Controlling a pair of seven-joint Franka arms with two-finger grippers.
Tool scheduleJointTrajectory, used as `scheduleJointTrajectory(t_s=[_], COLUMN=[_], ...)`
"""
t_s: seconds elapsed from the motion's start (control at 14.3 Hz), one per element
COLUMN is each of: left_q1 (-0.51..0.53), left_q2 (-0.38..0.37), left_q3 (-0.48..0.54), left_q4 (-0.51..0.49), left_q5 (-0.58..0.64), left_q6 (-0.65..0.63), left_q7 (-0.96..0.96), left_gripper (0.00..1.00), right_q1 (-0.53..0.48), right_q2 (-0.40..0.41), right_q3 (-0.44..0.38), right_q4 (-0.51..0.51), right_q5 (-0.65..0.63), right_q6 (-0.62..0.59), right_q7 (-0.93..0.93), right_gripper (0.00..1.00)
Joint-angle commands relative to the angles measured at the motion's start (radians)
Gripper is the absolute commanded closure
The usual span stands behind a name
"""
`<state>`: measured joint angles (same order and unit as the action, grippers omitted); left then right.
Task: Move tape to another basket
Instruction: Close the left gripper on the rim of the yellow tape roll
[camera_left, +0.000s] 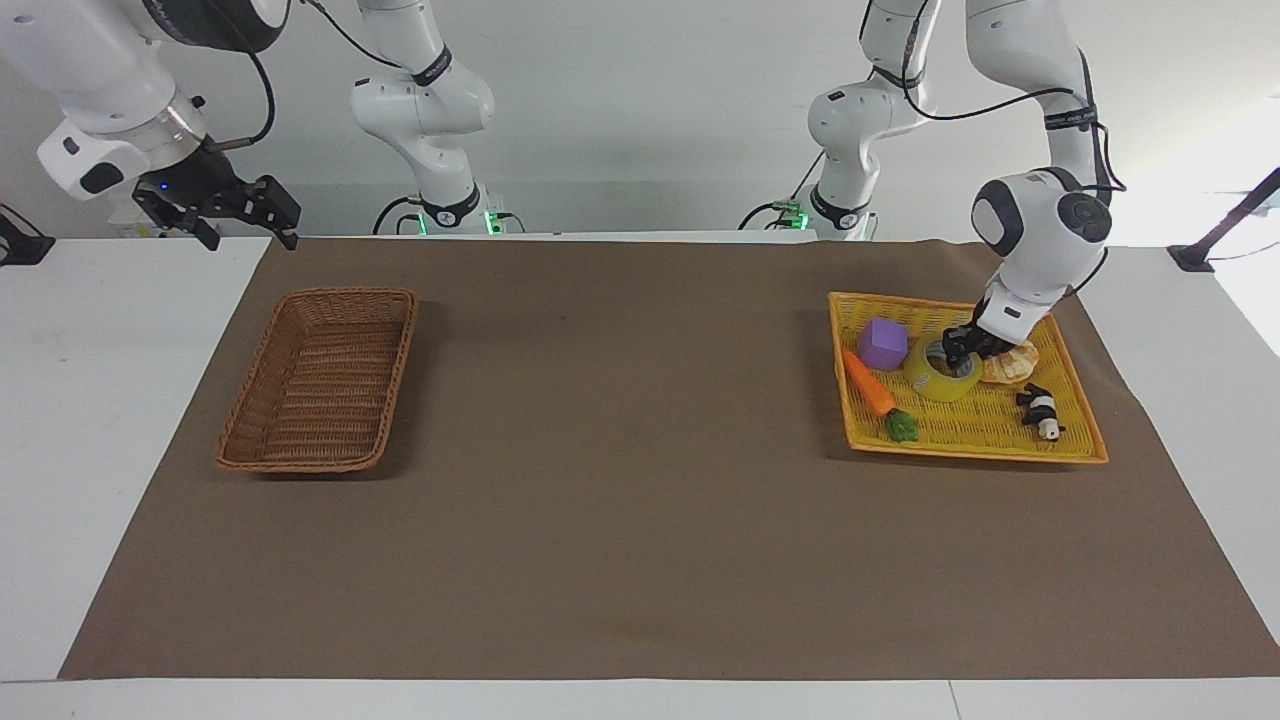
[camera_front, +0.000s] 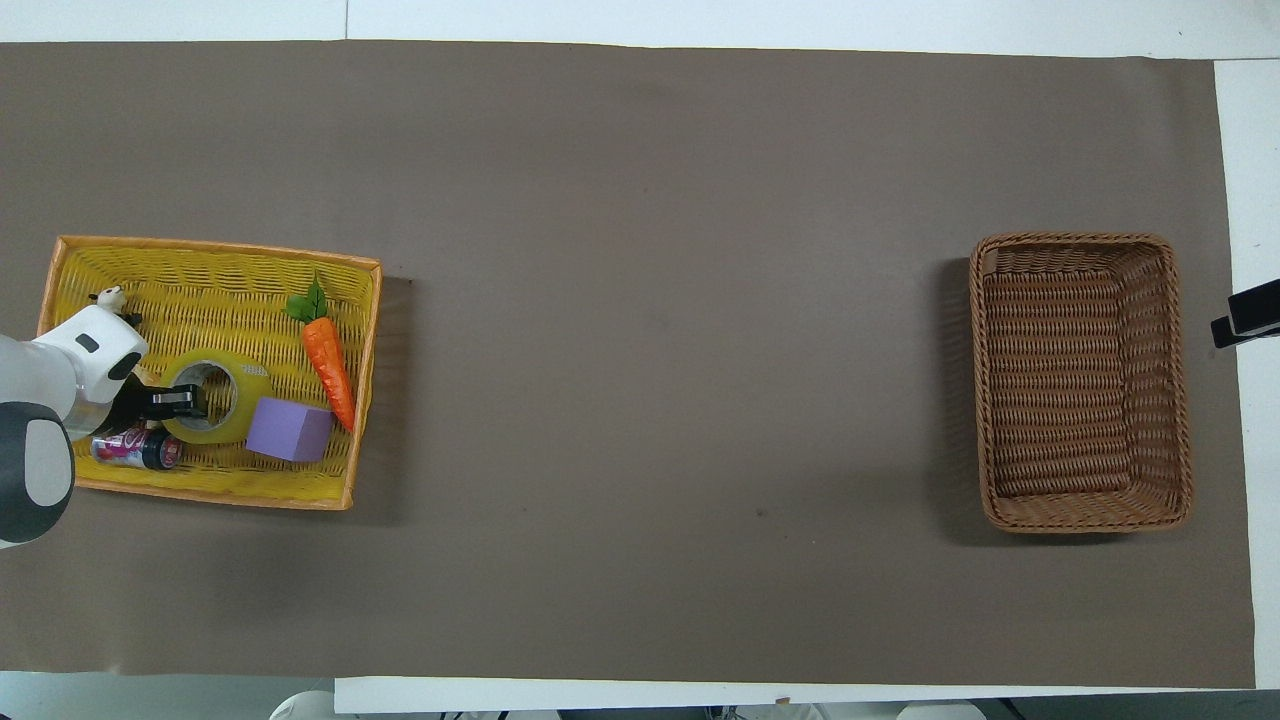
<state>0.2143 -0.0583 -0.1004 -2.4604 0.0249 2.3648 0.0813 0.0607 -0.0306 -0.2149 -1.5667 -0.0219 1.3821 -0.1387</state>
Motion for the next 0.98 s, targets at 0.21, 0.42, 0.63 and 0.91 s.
scheduleJointTrajectory(t_s=[0.21, 0.42, 0.63, 0.91], left_q1=[0.002, 0.005, -0.003, -0.093], left_q2=[0.012, 0.031, 0.075, 0.115], left_q3=[0.004, 0.004, 0.001, -0.002], left_q4=[-0.023, 0.026, 0.296, 0.593], left_q5=[-0.006, -0.006, -0.01, -0.082], left_q6=[0.036, 0.011, -0.279, -0.556], left_q7=[0.017, 0.017, 0.015, -0.107], left_gripper=[1.0, 1.0, 1.0, 1.0], right_q1=[0.001, 0.001, 0.001, 0.001], right_q2=[-0.018, -0.018, -0.018, -0.018], right_q3=[0.002, 0.002, 0.002, 0.002], right_q4=[-0.016, -0.016, -0.016, -0.016], right_q5=[0.005, 0.005, 0.005, 0.005], right_q6=[0.008, 0.008, 0.008, 0.008], right_q7=[0.01, 0.01, 0.01, 0.01], right_gripper=[0.0, 0.0, 0.0, 0.0])
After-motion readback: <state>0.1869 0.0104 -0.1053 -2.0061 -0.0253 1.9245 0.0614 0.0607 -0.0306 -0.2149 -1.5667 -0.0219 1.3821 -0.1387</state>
